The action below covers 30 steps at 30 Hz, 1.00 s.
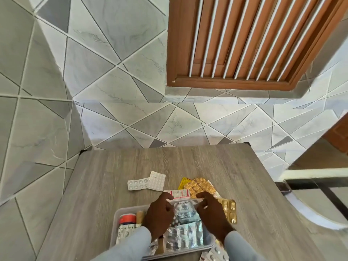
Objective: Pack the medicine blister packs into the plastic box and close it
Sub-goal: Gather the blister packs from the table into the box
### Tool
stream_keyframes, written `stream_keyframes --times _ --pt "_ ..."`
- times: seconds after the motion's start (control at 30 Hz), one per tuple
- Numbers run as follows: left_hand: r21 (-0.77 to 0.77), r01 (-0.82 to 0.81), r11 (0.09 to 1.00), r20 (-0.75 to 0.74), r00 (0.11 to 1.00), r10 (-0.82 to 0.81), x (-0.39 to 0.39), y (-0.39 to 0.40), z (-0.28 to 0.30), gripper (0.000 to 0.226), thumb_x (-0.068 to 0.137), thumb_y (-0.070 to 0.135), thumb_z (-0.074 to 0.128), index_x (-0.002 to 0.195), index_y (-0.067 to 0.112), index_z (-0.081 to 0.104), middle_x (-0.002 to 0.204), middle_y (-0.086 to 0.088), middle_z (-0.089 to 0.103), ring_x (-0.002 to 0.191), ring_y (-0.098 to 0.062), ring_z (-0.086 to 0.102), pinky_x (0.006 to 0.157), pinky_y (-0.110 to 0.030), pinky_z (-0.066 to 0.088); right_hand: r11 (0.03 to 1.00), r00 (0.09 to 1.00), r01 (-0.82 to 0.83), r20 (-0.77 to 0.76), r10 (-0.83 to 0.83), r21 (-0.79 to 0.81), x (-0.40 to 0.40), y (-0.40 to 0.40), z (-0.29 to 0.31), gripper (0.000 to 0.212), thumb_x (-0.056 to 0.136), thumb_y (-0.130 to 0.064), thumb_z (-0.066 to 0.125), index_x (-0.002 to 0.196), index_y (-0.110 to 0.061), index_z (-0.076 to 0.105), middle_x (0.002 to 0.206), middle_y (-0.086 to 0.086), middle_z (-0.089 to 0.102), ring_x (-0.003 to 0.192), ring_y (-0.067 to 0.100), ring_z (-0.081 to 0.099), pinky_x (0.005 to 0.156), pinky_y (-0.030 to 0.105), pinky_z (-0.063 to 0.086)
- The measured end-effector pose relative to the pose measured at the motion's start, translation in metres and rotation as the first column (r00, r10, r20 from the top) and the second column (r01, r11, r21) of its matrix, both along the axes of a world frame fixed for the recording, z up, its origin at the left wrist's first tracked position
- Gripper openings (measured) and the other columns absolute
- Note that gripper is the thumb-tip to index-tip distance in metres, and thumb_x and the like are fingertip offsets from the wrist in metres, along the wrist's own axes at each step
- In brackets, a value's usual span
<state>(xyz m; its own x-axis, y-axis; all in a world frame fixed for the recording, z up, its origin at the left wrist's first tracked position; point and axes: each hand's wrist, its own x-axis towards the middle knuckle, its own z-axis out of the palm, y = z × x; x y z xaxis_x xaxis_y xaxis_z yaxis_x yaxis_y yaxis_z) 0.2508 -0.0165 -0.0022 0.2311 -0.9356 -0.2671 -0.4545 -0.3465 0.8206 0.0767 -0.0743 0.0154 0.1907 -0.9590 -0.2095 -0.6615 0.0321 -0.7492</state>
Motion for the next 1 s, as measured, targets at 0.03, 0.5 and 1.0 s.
stream_keyframes --times 0.03,0.5,1.0 --pt "-0.01 0.004 1.0 -0.047 0.999 -0.004 0.002 -0.002 0.001 0.033 0.082 0.007 0.053 0.096 0.037 0.052 0.077 -0.001 0.069 0.07 -0.014 0.063 0.066 -0.031 0.052 1.0 0.999 0.024 0.022 -0.024 -0.003 0.0 0.0 0.001 0.023 0.085 -0.004 0.054 0.092 -0.023 0.063 0.066 -0.001 0.064 0.051 0.01 0.052 0.053 0.033 0.048" --pt "0.014 0.222 0.975 0.158 0.962 -0.221 0.023 -0.012 -0.008 0.048 0.088 0.008 0.045 0.131 0.027 0.053 0.136 0.004 0.057 0.125 -0.013 0.052 0.11 -0.029 0.038 0.907 0.815 0.375 0.398 -0.421 0.19 -0.013 0.032 0.051 0.029 0.091 0.013 0.038 0.107 -0.009 0.049 0.075 0.022 0.055 0.056 0.027 0.056 0.049 0.033 0.054" --pt "0.113 0.285 0.952 0.261 0.916 -0.305 0.021 0.006 -0.005 0.046 0.078 0.009 0.046 0.116 0.035 0.056 0.113 0.0 0.068 0.103 -0.021 0.063 0.088 -0.033 0.052 0.733 0.63 0.56 0.376 -0.68 0.387 -0.015 0.058 0.032 0.032 0.09 0.011 0.033 0.109 -0.01 0.048 0.085 0.033 0.064 0.063 0.034 0.061 0.063 0.04 0.056"
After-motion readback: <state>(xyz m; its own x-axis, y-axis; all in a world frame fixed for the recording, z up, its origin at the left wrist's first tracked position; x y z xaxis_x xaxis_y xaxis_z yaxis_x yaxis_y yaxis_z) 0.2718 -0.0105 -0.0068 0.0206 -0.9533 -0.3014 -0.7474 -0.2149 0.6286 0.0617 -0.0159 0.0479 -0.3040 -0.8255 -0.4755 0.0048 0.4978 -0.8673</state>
